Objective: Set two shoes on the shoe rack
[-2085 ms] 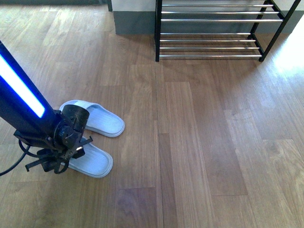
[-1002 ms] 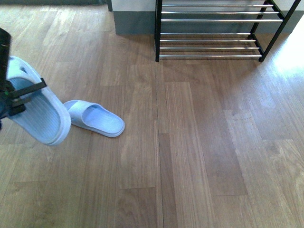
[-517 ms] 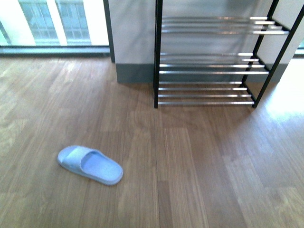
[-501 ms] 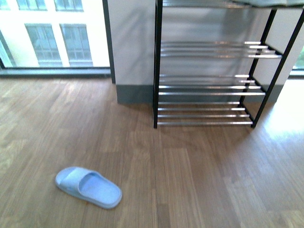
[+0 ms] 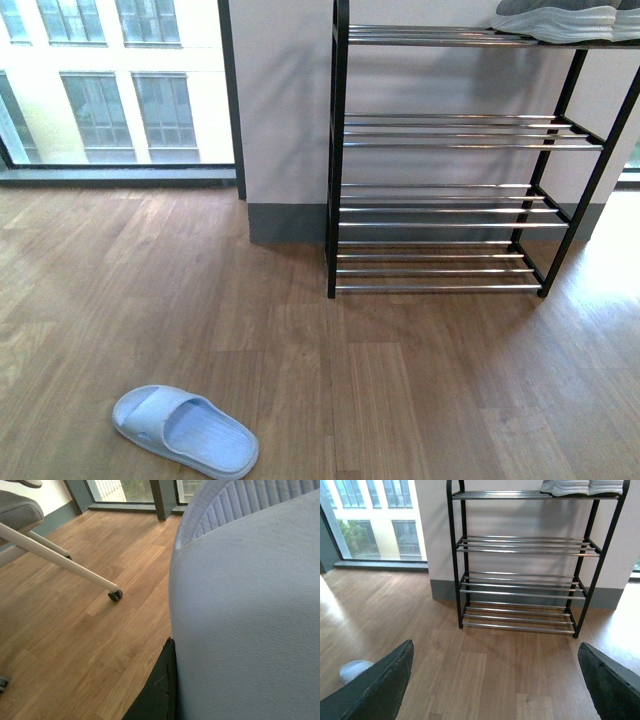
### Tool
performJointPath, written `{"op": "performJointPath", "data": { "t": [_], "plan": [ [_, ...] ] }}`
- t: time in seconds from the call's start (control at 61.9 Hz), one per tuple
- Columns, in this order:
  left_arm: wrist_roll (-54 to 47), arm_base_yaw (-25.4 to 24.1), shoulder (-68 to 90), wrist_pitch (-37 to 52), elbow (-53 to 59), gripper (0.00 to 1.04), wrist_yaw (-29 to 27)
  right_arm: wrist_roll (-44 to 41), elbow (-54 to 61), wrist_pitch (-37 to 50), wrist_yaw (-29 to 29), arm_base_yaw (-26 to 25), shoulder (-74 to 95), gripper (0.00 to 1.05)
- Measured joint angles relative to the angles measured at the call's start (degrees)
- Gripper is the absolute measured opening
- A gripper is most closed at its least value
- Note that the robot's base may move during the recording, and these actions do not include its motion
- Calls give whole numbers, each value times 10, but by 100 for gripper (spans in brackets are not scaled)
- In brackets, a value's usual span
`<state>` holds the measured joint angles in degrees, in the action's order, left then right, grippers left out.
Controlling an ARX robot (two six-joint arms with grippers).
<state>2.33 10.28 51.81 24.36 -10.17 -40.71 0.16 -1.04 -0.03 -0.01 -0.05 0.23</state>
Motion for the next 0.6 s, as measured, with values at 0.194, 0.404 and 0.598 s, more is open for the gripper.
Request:
{"op": "performJointPath", "data": {
  "t": [0.194,0.404,0.598],
  "plan": [
    [0,1,0,0,0,2,1,0,0,0,1,0,0,95],
    [-1,1,0,0,0,2,0,0,0,0,2,0,0,95],
    [-2,0,0,0,0,2,-2,0,0,0,-4,0,0,95]
  ]
}}
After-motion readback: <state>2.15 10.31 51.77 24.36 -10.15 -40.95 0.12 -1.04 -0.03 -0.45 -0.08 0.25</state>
